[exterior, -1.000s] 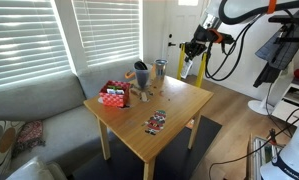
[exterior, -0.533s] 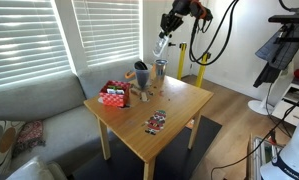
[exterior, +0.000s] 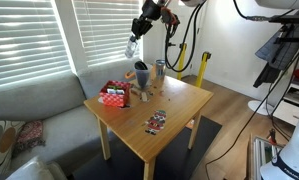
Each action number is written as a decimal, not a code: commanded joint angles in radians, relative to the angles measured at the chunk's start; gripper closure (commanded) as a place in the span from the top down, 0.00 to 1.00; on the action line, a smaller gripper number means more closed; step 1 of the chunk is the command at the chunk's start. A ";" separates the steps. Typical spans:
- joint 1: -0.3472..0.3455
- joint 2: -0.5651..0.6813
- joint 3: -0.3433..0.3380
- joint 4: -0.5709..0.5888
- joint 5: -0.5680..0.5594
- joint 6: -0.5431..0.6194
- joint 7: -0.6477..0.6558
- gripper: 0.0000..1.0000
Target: Put the purple squishy drink in the box
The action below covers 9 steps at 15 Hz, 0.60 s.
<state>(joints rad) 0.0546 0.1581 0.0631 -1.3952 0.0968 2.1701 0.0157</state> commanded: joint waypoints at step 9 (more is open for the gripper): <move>0.023 0.175 0.070 0.049 0.108 0.035 -0.098 0.05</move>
<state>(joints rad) 0.0690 0.2757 0.1327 -1.3947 0.1999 2.1916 -0.0731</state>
